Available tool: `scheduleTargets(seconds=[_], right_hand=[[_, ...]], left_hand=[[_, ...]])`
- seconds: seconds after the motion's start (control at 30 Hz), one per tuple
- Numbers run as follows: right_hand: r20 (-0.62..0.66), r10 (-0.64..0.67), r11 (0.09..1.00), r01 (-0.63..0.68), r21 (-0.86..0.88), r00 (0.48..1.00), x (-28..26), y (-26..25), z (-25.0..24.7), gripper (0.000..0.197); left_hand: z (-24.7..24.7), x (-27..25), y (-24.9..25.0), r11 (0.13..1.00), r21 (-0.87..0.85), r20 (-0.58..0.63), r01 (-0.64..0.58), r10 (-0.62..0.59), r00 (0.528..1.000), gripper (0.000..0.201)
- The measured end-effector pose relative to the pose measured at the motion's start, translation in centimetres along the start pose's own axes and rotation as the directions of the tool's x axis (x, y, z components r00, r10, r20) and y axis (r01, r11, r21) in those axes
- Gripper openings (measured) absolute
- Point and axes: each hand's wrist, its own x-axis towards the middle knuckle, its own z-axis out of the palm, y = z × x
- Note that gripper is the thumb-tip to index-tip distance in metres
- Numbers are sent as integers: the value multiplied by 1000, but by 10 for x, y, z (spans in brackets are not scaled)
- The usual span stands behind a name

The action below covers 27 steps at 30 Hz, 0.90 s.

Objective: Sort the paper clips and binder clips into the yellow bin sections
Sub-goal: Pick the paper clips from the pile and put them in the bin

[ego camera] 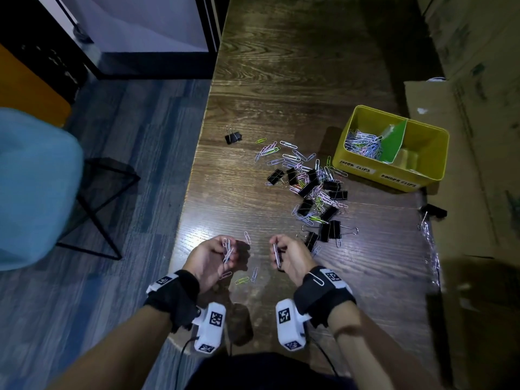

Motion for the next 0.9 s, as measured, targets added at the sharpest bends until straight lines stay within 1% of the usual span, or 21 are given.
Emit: scheduleTargets(seconds=[0.03,0.07,0.1,0.13,0.17,0.2,0.23,0.27,0.3,0.37,0.4,0.43,0.53,0.6,0.67,0.73,0.77,0.8,0.83,0.87,0.9], right_hand=[[26,12,999,-11,-40,1000,-2,-2,0,24],[37,-26,973,34,-230,999,-7,-3,2,19],[58,-101,854,117,-506,993,-11,-2,2,14],[117,-189,632,212,-745,975,-13,0,3,15],[227,-229,377,301,-876,947,-14,3,3,23],[339,-203,145,371,-917,919,-12,9,4,35],[435,-162,-29,436,-899,886,-10,14,4,43],[501,-129,-150,483,-863,856,-9,18,4,45],[542,-114,-225,510,-830,833,-7,21,4,42],[558,-132,-250,517,-819,819,-3,24,2,35],[547,-150,-242,506,-828,824,-2,25,0,32],[540,-163,-245,496,-833,826,-1,26,-1,32],[504,-164,-223,466,-856,848,0,25,-1,32],[489,-161,-220,452,-864,857,-1,27,2,22],[468,-141,-199,439,-876,872,-2,31,4,23],[438,-145,-104,426,-899,887,-4,33,2,18],[443,-170,-37,443,-896,880,-5,33,2,10],[449,-192,48,465,-884,873,-7,32,2,6],[454,-218,155,490,-858,864,-10,30,2,5],[445,-232,262,496,-828,865,-12,28,4,8],[433,-245,347,495,-796,868,-14,26,5,15]], left_hand=[[-1,-1,1,999,-23,24,24,-23,999,28],[-3,-2,1,999,3,43,38,-38,998,27],[-3,-4,1,997,63,49,39,-42,998,26],[-3,-6,1,988,156,33,18,-23,999,26],[-4,-6,-1,960,280,2,-25,26,1000,27],[-8,-6,-4,900,427,-27,-81,102,994,29],[-13,-7,-6,793,595,-36,-130,187,982,31],[-20,-7,-8,621,768,-15,-156,262,965,31],[-29,-7,-10,400,903,32,-157,301,953,29],[-42,-12,-15,-26,993,115,-113,307,945,26],[-48,-13,-19,-175,980,147,-96,309,940,28],[-51,-14,-24,-246,964,176,-101,305,936,30],[-48,-18,-34,-239,961,222,-141,361,906,21],[-43,-18,-38,-292,951,205,-99,357,911,20],[-40,-20,-37,-352,935,168,-42,337,927,23],[-36,-18,-34,-320,946,158,-58,298,941,20],[-34,-16,-30,-242,967,146,-79,275,950,15],[-31,-14,-25,-91,990,130,-109,269,954,7],[-27,-12,-20,135,983,88,-125,252,964,7],[-25,-9,-15,388,911,42,-139,248,968,14],[-22,-5,-12,615,772,8,-161,243,970,15]])
